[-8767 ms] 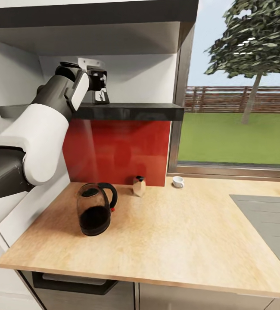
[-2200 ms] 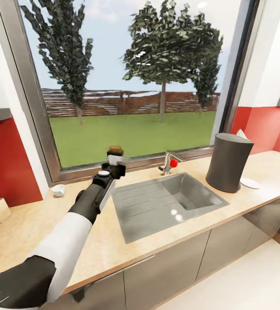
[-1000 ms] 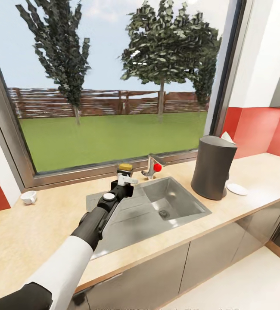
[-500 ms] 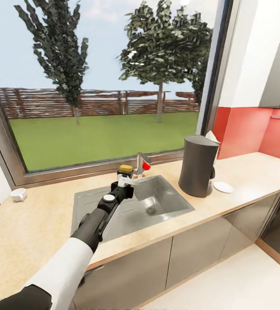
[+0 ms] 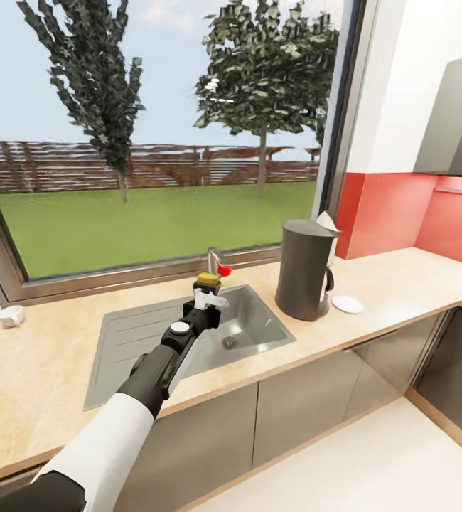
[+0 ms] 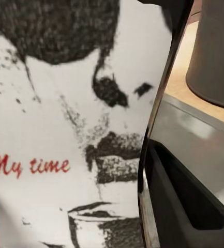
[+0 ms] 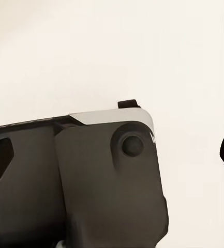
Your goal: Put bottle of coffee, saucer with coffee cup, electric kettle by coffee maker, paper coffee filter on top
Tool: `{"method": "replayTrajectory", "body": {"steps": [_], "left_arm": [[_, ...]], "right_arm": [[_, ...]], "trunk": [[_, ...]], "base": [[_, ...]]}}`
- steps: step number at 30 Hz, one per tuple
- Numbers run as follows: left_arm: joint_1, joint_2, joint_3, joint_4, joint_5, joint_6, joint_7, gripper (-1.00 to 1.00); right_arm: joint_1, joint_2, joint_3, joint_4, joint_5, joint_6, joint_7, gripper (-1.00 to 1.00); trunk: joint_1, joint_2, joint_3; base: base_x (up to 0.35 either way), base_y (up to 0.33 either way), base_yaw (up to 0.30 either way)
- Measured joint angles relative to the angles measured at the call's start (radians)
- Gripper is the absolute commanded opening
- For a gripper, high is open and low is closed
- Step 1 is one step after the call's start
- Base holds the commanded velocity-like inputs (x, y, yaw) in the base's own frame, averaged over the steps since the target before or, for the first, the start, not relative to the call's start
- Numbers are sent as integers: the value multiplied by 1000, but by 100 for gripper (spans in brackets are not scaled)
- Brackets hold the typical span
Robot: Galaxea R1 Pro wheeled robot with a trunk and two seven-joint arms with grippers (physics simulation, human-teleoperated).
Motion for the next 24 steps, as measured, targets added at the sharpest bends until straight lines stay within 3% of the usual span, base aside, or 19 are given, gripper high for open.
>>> {"method": "replayTrajectory", "body": {"steps": [16,24], "left_arm": [[14,0,0,1,0,-1,-1,-100],[15,0,0,1,1,-1,-2,-100]], "right_arm": [[0,0,0,0,0,0,0,100],[0,0,0,0,0,0,-1,100]], "trunk": [[0,0,-1],[0,0,-1]], "base": [[136,-247,0],[23,-265,0]]}}
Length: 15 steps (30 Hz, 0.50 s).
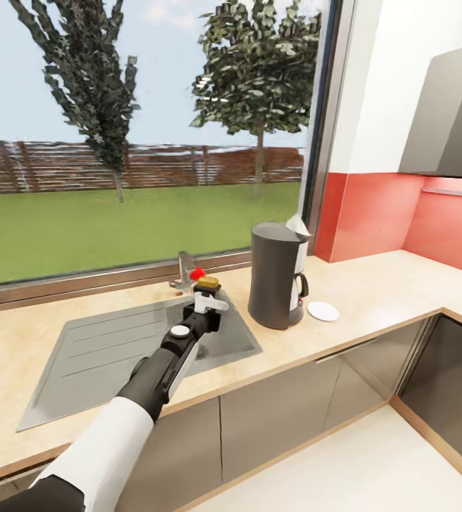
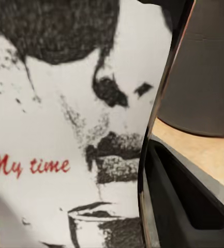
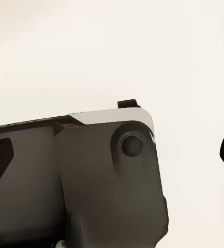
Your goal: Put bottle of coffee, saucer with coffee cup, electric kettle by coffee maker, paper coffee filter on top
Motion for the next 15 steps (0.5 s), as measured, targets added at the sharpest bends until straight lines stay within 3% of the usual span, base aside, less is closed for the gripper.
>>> {"method": "replayTrajectory", "body": {"steps": [15], "left_arm": [[12,0,0,-1,1,-1,0,-100]], "right_arm": [[0,0,0,0,0,0,0,100]], "trunk": [[0,0,0]], "base": [[19,-271,0]]}}
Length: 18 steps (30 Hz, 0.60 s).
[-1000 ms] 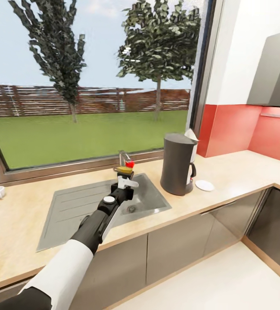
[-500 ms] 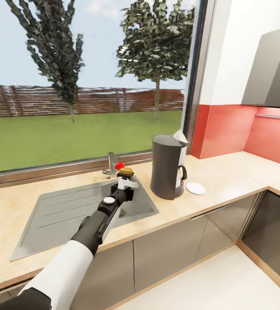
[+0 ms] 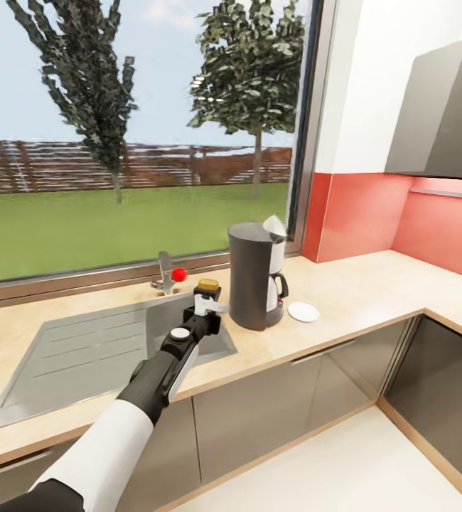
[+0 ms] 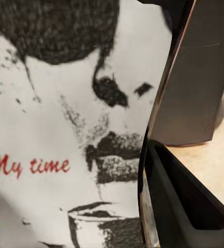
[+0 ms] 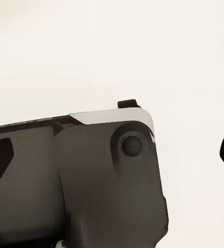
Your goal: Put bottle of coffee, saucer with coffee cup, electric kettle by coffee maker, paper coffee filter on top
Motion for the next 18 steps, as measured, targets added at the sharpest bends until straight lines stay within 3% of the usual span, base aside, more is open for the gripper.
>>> {"method": "replayTrajectory", "body": {"steps": [5,12,14,15,18], "left_arm": [[6,0,0,1,0,0,0,-100],[16,0,1,1,0,-2,0,-100],[34,0,1,1,39,-11,-2,-100],[44,2,0,2,75,-51,-3,-100],[51,2,1,13,101,-121,-3,-100]], "right_arm": [[0,0,0,0,0,0,0,100],[0,0,0,0,0,0,1,100],[0,0,0,0,0,0,1,100],[0,0,0,0,0,0,0,100],[0,0,3,0,0,-1,0,100]], "trunk": [[0,0,0],[0,0,0],[0,0,0],[0,0,0],[0,0,0]], "base": [[124,-225,0],[16,-28,0],[1,-1,0],[0,0,0],[0,0,0]]}}
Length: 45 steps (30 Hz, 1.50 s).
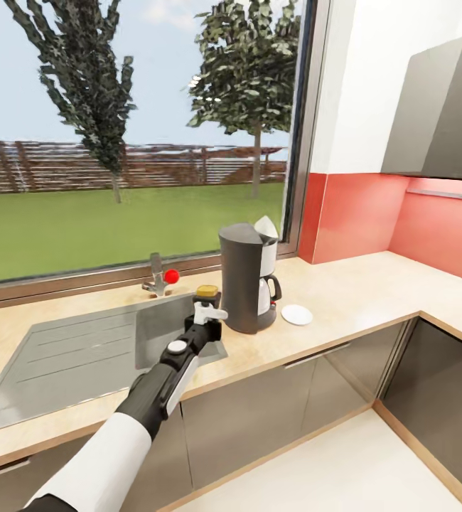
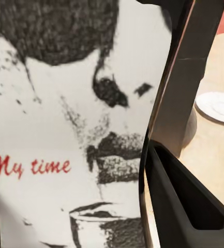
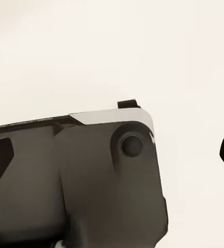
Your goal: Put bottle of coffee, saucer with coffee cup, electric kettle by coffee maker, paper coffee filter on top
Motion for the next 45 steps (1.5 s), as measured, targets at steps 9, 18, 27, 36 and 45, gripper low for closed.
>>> {"method": "replayTrajectory", "body": {"steps": [9,18,27,36,45], "left_arm": [[47,0,0,5,8,-30,1,-100],[69,-2,0,5,10,-30,1,-100],[95,-1,-10,4,10,-31,1,-100],[104,-1,-11,4,11,-31,0,-100],[104,-1,-11,4,12,-31,0,-100]], "right_arm": [[0,2,4,0,3,0,1,100],[0,2,4,0,3,-1,1,100],[0,2,4,0,3,-1,1,100],[0,0,4,0,3,-1,1,100],[0,0,4,0,3,-1,1,100]], "trunk": [[0,0,0],[0,0,0],[0,0,0],[0,0,0],[0,0,0]], "base": [[45,0,0],[75,0,0],[133,-67,0],[47,-25,0],[76,-49,0]]}}
